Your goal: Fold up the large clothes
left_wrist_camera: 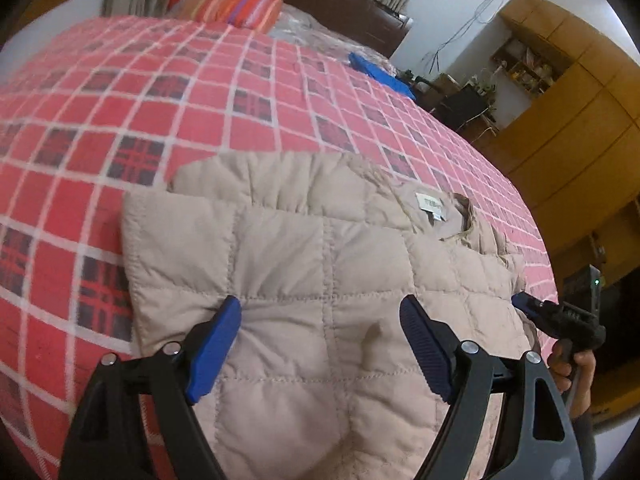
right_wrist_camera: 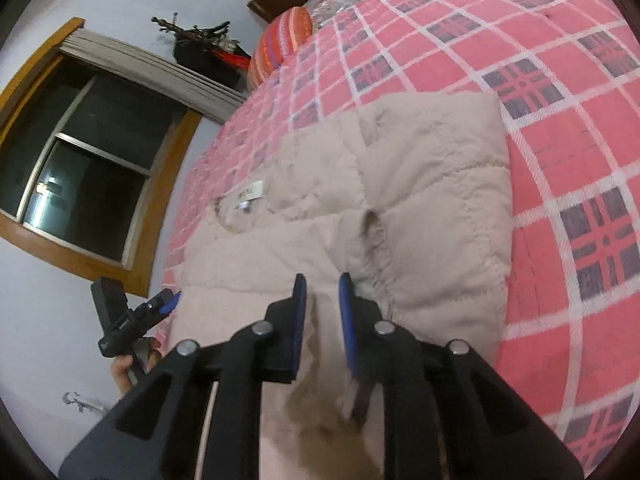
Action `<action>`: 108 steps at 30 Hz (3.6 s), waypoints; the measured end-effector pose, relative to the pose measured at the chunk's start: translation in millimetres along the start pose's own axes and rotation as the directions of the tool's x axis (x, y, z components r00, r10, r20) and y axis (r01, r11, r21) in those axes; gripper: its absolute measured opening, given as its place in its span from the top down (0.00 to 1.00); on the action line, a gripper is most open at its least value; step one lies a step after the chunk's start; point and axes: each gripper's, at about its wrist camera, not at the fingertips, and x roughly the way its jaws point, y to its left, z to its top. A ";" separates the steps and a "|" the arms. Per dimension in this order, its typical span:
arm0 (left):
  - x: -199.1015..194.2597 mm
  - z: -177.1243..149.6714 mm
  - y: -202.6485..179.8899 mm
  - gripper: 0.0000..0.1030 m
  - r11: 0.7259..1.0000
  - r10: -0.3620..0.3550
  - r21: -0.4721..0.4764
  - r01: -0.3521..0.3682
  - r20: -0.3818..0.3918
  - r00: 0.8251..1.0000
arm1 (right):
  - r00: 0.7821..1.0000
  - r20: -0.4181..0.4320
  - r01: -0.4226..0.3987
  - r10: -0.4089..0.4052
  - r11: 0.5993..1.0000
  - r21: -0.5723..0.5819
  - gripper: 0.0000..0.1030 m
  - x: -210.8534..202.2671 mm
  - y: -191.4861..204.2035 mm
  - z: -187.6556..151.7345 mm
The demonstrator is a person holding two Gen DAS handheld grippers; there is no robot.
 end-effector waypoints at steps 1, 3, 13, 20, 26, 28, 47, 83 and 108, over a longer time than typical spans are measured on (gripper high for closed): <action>-14.4 -5.6 -3.1 0.20 0.998 -0.060 0.012 0.060 0.016 0.998 | 1.000 0.003 -0.020 0.020 1.000 -0.015 0.79 -6.7 4.3 -3.4; -36.3 -19.3 -4.7 0.19 0.988 -0.152 0.042 0.151 0.033 0.988 | 0.998 0.002 -0.067 0.068 0.995 -0.075 0.79 -24.7 17.0 -17.7; -36.9 -50.6 11.2 0.19 0.984 -0.181 0.002 0.181 0.002 0.984 | 0.999 -0.015 -0.052 0.051 0.998 -0.041 0.78 -29.7 2.9 -25.7; -28.7 -73.2 11.2 0.18 0.989 -0.141 0.032 0.143 -0.055 0.988 | 0.999 -0.046 0.002 -0.005 0.998 -0.068 0.81 -21.9 -5.5 -38.7; -97.2 -113.9 -7.8 0.13 0.988 -0.115 0.098 0.120 -0.053 0.992 | 1.000 -0.018 0.000 -0.003 0.987 -0.158 0.48 -79.9 18.0 -86.6; -122.8 -147.3 -8.3 0.11 0.989 -0.079 0.116 0.089 -0.083 0.993 | 0.998 -0.057 0.014 -0.026 0.979 -0.204 0.45 -101.8 23.6 -120.0; -198.6 -323.9 49.4 0.07 0.980 -0.169 -0.146 0.136 -0.250 0.953 | 0.972 -0.235 0.036 -0.019 0.997 0.068 0.33 -222.4 -57.2 -328.2; -184.2 -330.3 68.8 0.90 0.925 -0.323 -0.283 0.254 -0.233 0.917 | 0.968 -0.239 -0.067 0.083 0.995 0.072 0.90 -184.0 -45.7 -321.0; -227.1 -257.5 30.9 0.92 0.862 -0.444 -0.254 0.438 0.036 0.895 | 0.981 -0.062 -0.184 0.183 0.983 -0.022 0.91 -224.7 9.0 -260.0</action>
